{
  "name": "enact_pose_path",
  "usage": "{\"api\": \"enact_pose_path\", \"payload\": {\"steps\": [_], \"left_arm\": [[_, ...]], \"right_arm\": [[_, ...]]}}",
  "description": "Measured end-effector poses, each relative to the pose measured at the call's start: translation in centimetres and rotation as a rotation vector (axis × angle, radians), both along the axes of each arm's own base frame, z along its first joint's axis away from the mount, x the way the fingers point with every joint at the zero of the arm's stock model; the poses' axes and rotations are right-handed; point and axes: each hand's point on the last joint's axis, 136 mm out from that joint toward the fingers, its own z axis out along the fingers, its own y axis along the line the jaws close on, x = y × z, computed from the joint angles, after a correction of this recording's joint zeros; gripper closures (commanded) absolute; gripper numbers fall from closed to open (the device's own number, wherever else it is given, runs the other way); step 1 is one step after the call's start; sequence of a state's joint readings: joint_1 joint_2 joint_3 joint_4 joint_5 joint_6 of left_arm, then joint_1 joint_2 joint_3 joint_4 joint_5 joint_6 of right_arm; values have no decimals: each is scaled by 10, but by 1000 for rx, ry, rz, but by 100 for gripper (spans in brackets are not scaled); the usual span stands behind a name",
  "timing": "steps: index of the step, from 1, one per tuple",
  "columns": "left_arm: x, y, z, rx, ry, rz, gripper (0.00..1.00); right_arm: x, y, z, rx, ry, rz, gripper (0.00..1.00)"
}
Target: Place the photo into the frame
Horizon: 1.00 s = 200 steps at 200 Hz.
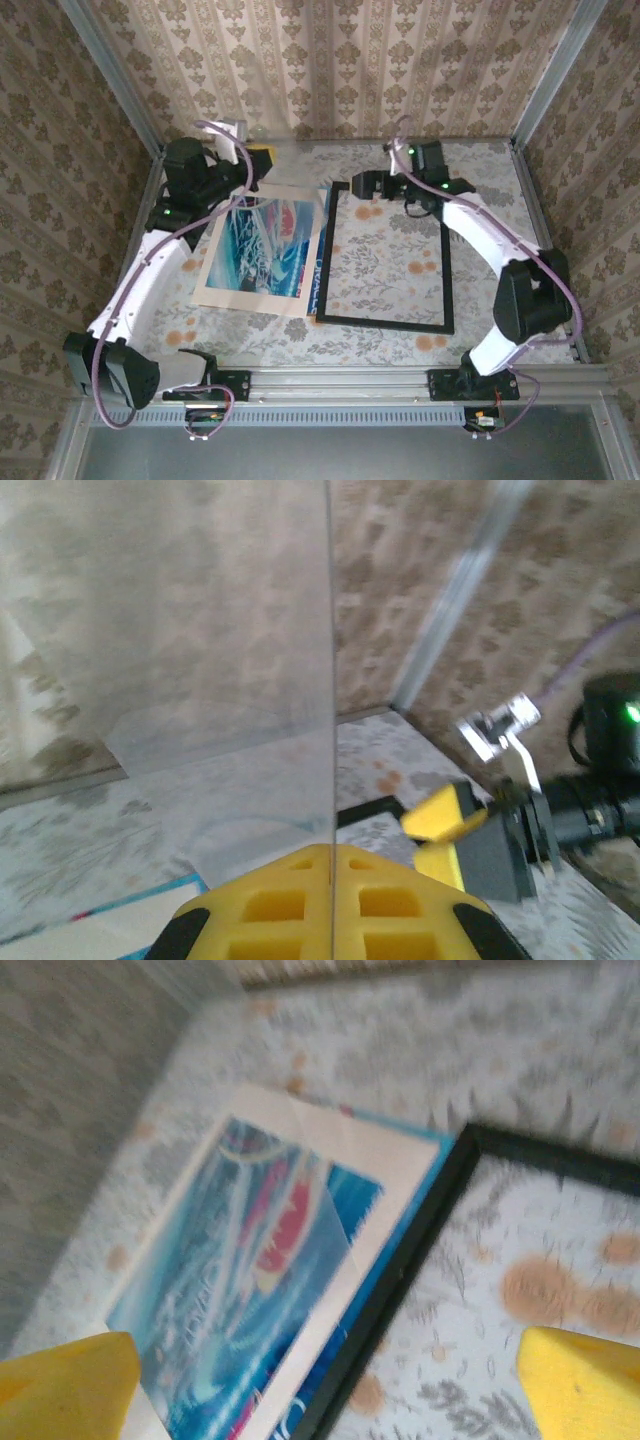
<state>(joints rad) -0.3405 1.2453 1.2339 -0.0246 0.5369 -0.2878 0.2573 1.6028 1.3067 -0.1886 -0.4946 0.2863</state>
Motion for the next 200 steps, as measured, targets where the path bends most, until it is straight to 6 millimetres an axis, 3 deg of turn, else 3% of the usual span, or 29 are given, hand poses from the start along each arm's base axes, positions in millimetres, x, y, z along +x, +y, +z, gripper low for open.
{"api": "enact_pose_path", "payload": {"steps": [18, 39, 88, 114, 130, 161, 200], "left_arm": [[-26, -22, 14, 9, -55, -114, 100], [-56, -36, 28, 18, -107, -221, 100], [-105, -29, 64, -8, -240, -320, 100], [-123, -23, 79, -34, -305, -346, 100], [-121, -18, 81, -47, -310, -330, 100], [-101, -4, 78, -85, -258, -262, 100], [-71, 11, 67, -131, -167, -177, 100]], "right_arm": [[-3, -8, 33, 50, -93, 41, 0], [-11, -11, 59, 90, -163, 88, 0], [-44, -25, 109, 179, -319, 170, 0], [-62, -17, 138, 224, -413, 256, 3], [-71, -12, 148, 257, -447, 314, 12], [-85, -5, 153, 307, -475, 399, 39], [-96, -4, 162, 332, -495, 428, 60]]}}
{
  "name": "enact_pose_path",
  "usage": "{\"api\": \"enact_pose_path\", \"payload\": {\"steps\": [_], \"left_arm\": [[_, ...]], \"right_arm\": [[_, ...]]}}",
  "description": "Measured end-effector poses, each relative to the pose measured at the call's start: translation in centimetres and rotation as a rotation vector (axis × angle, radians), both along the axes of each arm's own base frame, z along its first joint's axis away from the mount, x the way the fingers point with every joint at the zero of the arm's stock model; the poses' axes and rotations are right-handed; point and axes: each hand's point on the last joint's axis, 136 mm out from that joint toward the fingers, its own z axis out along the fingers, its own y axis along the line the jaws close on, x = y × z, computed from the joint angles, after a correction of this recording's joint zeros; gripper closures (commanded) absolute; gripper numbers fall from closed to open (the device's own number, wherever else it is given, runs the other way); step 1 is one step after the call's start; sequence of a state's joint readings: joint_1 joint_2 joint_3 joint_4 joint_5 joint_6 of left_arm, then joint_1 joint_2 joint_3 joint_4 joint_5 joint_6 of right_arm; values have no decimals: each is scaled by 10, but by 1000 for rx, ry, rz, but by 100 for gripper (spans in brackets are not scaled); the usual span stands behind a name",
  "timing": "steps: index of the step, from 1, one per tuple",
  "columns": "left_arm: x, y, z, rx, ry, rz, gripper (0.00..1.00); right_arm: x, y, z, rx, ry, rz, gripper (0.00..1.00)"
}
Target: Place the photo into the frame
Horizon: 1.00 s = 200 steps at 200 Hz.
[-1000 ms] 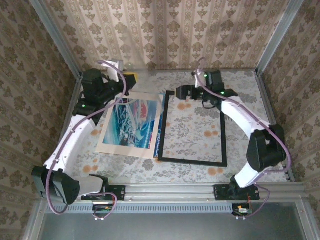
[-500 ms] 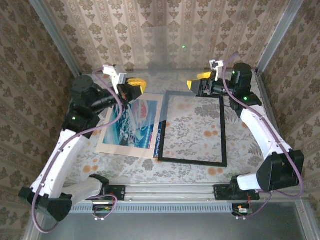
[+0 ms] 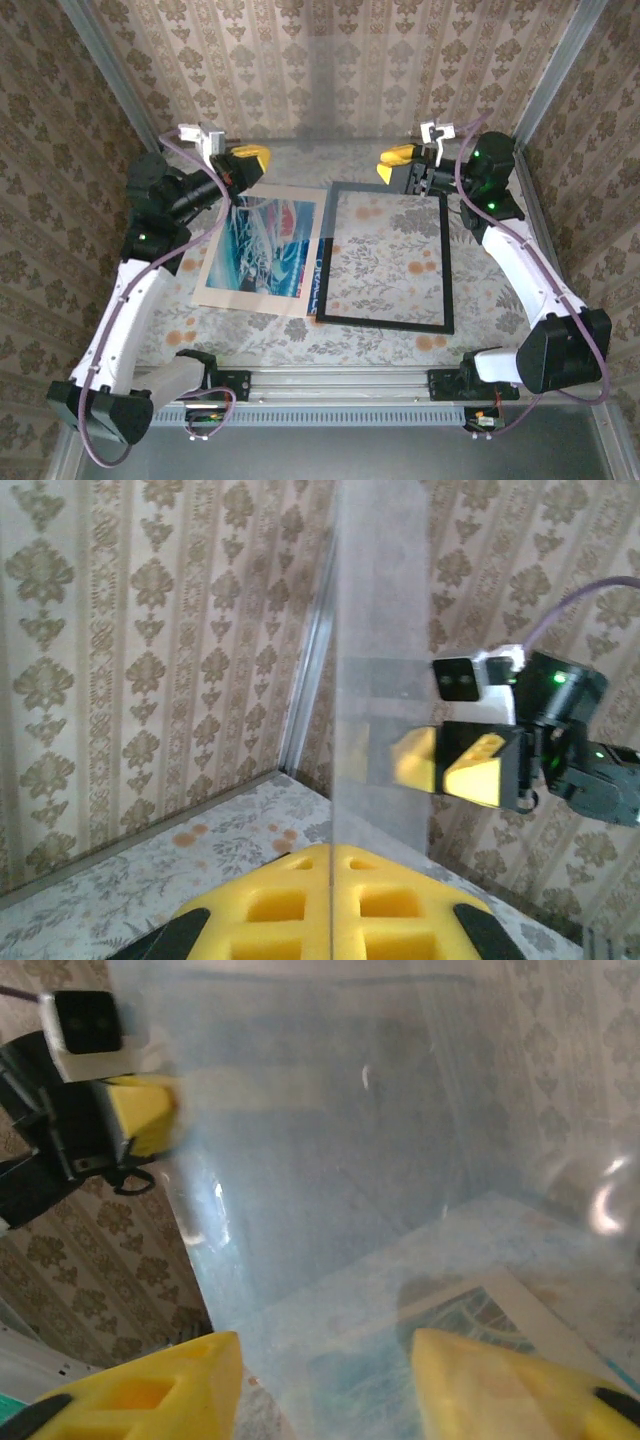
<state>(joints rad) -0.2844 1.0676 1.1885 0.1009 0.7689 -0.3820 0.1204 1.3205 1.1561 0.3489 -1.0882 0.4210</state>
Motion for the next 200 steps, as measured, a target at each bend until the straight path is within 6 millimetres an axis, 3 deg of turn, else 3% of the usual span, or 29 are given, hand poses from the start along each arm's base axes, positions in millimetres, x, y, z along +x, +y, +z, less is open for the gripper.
{"api": "enact_pose_path", "payload": {"steps": [57, 91, 115, 132, 150, 165, 200], "left_arm": [[14, 5, -12, -31, 71, 31, 100], [22, 6, -18, -36, 97, 47, 100], [26, 6, -25, -39, 120, 50, 100], [31, 6, -34, -38, 143, 60, 71], [41, 8, -52, -39, 192, 99, 51], [53, 12, -78, -31, 256, 150, 37], [82, 34, -168, 72, 447, 343, 21]], "right_arm": [[-1, -1, 11, 30, -6, -9, 81], [3, -3, 12, 38, -2, -32, 100], [7, -4, 7, 37, 35, -56, 100], [13, -6, -4, 28, 98, -85, 100], [18, -9, -22, 11, 201, -124, 100], [22, -12, -45, -9, 309, -163, 100], [20, -20, -132, -81, 649, -235, 100]]}}
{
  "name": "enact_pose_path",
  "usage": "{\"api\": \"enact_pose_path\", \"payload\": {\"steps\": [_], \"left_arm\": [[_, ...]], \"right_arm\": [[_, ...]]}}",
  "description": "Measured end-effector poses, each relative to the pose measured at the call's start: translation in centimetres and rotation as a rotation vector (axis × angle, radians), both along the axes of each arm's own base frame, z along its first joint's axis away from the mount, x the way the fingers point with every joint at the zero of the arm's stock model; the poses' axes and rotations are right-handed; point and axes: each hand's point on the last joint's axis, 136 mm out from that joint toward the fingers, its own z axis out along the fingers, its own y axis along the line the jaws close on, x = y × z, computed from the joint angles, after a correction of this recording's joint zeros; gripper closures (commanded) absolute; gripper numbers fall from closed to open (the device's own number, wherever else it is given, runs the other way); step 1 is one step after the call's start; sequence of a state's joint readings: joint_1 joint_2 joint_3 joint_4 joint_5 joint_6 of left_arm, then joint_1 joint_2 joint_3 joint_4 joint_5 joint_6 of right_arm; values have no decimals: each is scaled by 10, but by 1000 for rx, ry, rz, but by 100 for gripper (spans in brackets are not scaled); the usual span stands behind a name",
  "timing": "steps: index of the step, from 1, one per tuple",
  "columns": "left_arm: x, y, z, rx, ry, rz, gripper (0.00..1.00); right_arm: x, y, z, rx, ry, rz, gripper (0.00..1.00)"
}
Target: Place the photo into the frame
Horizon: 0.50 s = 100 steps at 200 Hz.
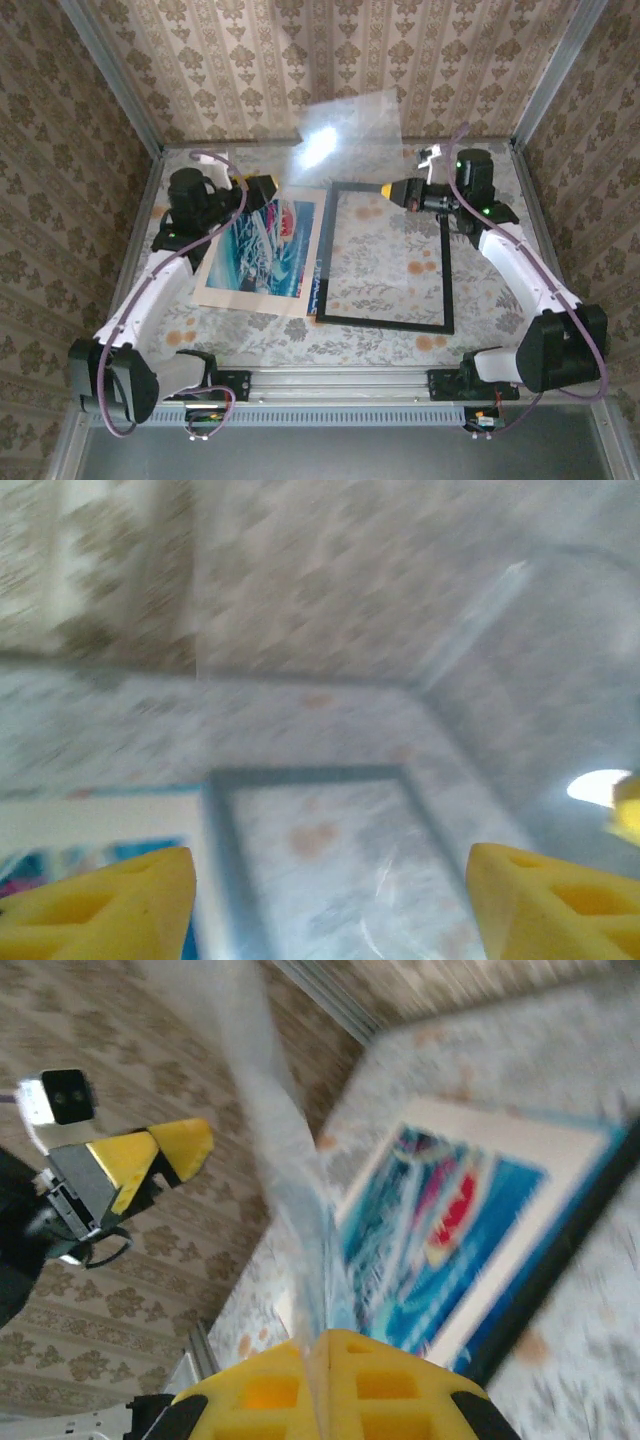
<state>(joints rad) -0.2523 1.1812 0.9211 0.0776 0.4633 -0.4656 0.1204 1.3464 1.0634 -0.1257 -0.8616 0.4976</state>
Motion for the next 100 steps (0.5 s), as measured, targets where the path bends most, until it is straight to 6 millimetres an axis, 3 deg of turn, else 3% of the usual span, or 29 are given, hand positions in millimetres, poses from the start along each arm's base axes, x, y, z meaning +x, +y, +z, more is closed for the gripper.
{"api": "enact_pose_path", "payload": {"steps": [23, 53, 76, 100], "left_arm": [[9, 26, -46, 139, 103, 141, 19], [13, 45, -60, 240, 114, 229, 20], [12, 47, -66, 260, 116, 240, 20], [7, 42, -77, 273, 135, 224, 20]], "right_arm": [[3, -5, -70, -41, 230, -39, 100], [3, -20, -150, -112, 493, -97, 100], [-1, -36, -183, -170, 595, -146, 100], [-3, -54, -196, -218, 632, -197, 100]]}}
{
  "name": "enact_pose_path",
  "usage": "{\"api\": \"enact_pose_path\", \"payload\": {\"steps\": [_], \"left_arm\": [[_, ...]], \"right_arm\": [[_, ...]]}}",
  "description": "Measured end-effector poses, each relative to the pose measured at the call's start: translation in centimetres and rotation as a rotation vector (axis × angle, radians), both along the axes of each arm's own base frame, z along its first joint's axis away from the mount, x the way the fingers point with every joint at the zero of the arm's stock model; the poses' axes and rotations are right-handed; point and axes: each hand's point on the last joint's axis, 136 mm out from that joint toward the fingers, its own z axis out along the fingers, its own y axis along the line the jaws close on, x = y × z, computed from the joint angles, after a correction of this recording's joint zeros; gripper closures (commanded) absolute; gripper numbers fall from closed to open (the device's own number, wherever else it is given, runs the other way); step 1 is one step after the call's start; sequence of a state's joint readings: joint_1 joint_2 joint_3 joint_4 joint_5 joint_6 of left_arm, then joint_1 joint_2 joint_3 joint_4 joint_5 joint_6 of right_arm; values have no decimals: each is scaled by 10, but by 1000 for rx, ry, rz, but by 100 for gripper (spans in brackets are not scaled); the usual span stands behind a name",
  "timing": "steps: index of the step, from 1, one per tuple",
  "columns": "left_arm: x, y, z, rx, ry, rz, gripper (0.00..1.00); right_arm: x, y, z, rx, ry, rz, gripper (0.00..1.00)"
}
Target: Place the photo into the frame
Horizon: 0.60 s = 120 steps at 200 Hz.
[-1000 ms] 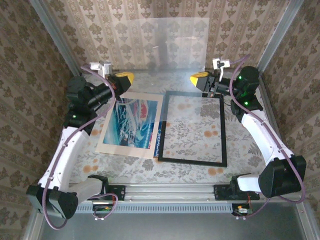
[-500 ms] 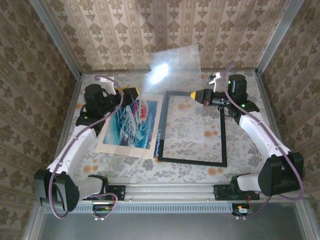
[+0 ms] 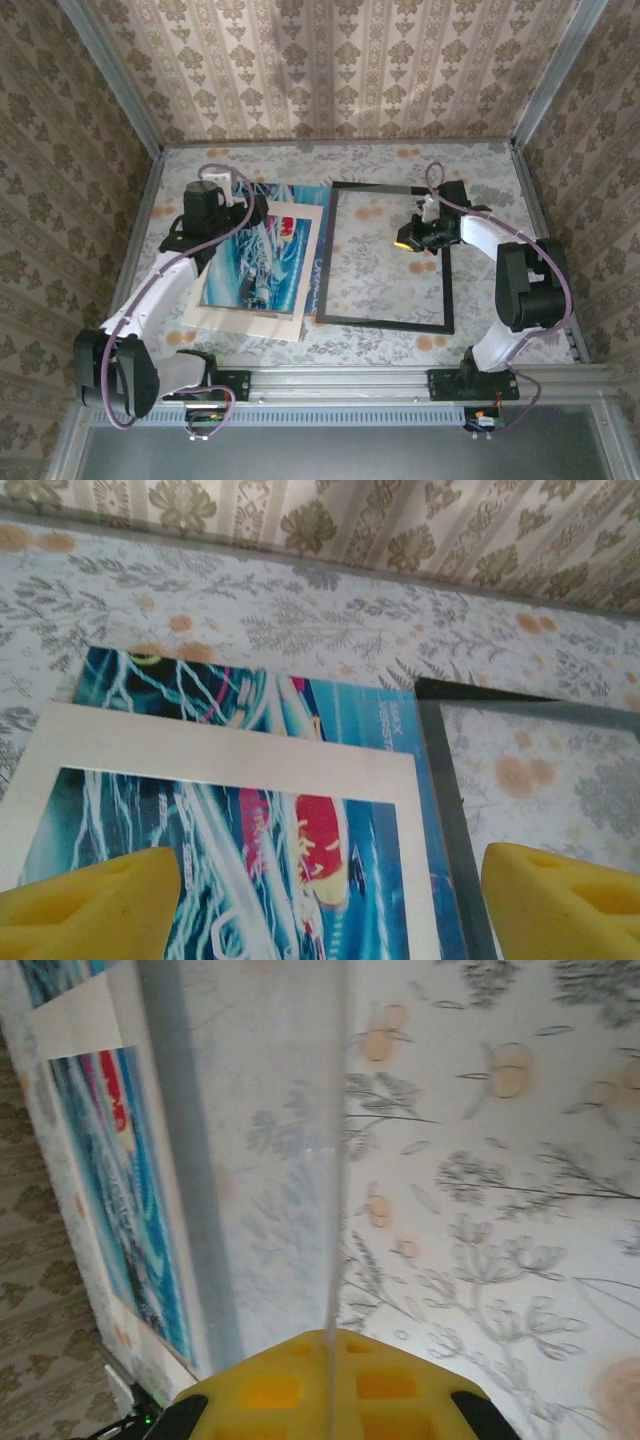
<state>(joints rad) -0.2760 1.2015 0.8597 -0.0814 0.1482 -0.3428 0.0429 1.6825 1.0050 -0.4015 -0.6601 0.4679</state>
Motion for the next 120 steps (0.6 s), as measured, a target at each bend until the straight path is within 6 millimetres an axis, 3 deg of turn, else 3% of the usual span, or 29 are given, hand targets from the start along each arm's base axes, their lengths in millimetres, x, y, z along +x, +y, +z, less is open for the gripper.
{"api": "enact_pose_path", "payload": {"steps": [32, 80, 120], "left_arm": [[-8, -12, -10, 7, 16, -35, 20], [-5, -24, -8, 1, -7, -57, 17], [-2, -32, -32, 18, 51, -73, 16]], "right_arm": [[2, -15, -5, -57, 7, -27, 100], [0, -24, -10, -122, 16, -23, 100], [5, -25, -5, -135, -14, -2, 100]]}}
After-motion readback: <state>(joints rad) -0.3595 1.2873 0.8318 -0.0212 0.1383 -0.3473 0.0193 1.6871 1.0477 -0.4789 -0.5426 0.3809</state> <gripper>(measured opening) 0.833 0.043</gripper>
